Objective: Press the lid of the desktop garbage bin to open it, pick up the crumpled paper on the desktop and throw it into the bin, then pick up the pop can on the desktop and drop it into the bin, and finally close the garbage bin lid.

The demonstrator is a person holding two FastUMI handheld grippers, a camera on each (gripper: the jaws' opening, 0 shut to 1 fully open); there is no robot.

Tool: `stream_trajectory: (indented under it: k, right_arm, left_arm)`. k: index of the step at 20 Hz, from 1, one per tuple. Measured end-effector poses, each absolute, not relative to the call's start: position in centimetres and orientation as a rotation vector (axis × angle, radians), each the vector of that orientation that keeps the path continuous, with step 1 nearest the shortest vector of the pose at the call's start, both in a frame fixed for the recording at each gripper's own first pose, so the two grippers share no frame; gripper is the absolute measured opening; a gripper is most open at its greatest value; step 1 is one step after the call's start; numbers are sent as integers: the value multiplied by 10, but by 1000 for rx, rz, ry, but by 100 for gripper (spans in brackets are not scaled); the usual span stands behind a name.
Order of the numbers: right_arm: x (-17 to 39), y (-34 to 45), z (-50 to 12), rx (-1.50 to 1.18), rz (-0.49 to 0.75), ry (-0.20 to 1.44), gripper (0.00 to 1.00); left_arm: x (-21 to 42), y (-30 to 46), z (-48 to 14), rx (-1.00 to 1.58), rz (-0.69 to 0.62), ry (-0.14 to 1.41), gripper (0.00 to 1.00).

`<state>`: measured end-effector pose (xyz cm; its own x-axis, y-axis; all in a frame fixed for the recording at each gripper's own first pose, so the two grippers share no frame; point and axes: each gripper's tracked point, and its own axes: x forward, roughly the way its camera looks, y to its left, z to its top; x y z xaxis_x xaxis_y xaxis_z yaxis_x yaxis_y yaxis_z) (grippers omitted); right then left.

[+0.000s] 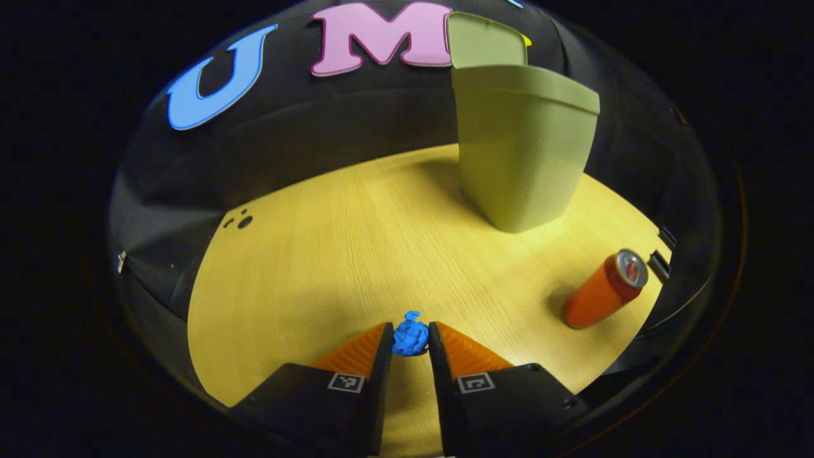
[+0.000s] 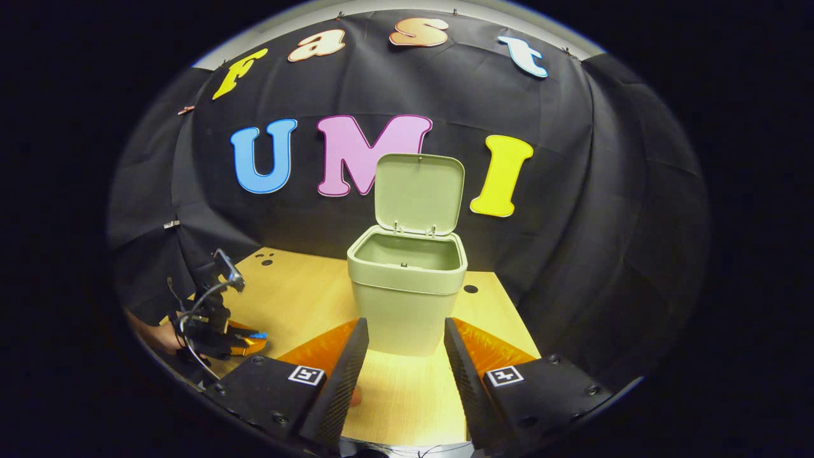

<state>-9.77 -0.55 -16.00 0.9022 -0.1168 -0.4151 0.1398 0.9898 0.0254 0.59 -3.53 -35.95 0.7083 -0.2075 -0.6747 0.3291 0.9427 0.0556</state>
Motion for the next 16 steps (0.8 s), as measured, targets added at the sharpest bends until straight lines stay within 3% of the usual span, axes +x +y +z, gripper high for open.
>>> stream_trajectory:
  k: [1,5,10,12,14,16]
  right_arm:
    - [-97,-4,-160,62,-126,425,77]
    - [-92,-1,-164,74,-104,425,77]
    - [-96,4,-169,92,-79,434,83]
    - [-101,3,-170,94,-79,440,88]
    - [-107,1,-170,95,-84,443,92]
    - [-115,-4,-170,95,-94,446,93]
  left_arm:
    - [9,-37,-345,166,-300,699,34]
    - [24,-42,-275,103,-308,561,34]
    - [54,-59,-189,30,-320,391,39]
    - [64,-68,-159,1,-340,326,34]
    - [74,-78,-133,-13,-359,272,43]
    - [82,-93,-113,-21,-388,224,38]
